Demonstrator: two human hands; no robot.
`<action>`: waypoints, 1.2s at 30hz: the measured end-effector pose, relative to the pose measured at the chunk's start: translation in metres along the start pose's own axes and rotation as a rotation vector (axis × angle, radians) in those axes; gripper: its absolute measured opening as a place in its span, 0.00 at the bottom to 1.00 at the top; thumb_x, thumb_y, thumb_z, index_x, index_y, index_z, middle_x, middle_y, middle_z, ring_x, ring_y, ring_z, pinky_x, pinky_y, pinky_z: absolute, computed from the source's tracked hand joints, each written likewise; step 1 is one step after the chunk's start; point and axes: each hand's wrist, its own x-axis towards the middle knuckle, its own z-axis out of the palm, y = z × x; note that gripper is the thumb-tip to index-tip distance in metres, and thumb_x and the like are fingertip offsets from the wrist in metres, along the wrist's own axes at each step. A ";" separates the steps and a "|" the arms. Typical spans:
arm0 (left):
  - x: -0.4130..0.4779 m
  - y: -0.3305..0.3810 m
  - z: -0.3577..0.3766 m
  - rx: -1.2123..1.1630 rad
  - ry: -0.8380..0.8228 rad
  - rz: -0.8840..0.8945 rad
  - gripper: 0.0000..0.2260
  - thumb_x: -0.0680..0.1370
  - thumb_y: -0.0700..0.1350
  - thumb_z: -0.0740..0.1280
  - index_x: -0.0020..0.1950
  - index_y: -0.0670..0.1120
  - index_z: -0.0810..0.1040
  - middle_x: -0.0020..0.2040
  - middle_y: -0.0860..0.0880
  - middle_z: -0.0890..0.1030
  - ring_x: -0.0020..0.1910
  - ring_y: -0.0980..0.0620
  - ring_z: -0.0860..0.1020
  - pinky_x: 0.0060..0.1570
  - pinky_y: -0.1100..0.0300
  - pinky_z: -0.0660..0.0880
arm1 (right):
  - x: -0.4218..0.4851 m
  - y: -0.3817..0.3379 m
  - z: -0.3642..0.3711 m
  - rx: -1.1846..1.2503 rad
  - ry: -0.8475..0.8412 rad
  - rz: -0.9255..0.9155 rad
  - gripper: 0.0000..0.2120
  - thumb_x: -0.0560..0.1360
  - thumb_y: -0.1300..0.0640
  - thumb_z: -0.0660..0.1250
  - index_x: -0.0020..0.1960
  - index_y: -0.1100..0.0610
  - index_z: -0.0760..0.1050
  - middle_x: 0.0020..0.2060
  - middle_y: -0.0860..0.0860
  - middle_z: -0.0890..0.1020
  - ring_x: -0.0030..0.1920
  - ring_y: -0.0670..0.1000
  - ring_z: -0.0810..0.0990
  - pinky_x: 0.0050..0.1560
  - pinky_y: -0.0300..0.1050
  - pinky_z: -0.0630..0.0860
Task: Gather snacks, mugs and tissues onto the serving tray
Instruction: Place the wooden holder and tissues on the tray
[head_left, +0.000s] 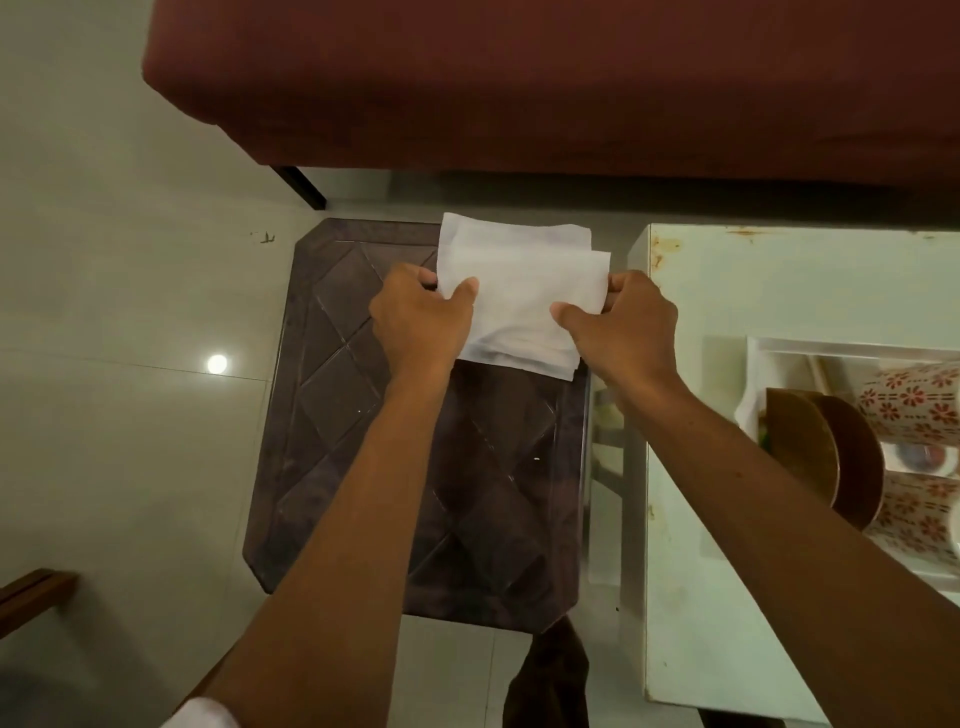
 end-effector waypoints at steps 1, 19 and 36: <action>0.002 0.000 0.001 0.013 -0.018 0.010 0.13 0.72 0.51 0.75 0.47 0.43 0.80 0.40 0.51 0.80 0.39 0.54 0.78 0.39 0.62 0.74 | 0.001 -0.002 0.001 -0.014 -0.017 0.007 0.24 0.71 0.48 0.73 0.63 0.56 0.71 0.58 0.51 0.78 0.54 0.50 0.78 0.51 0.39 0.74; -0.047 0.008 -0.017 -0.050 -0.058 0.235 0.10 0.76 0.49 0.72 0.50 0.49 0.72 0.38 0.58 0.79 0.35 0.66 0.79 0.31 0.75 0.73 | -0.029 0.012 -0.030 0.103 0.020 -0.083 0.21 0.77 0.45 0.64 0.67 0.52 0.67 0.56 0.41 0.73 0.50 0.39 0.72 0.43 0.21 0.64; -0.220 0.070 0.062 -0.160 -0.347 0.299 0.20 0.77 0.57 0.67 0.67 0.53 0.71 0.51 0.55 0.85 0.45 0.55 0.85 0.43 0.58 0.84 | -0.120 0.099 -0.134 0.120 0.007 -0.171 0.29 0.72 0.48 0.72 0.70 0.53 0.68 0.63 0.45 0.77 0.63 0.45 0.76 0.63 0.44 0.75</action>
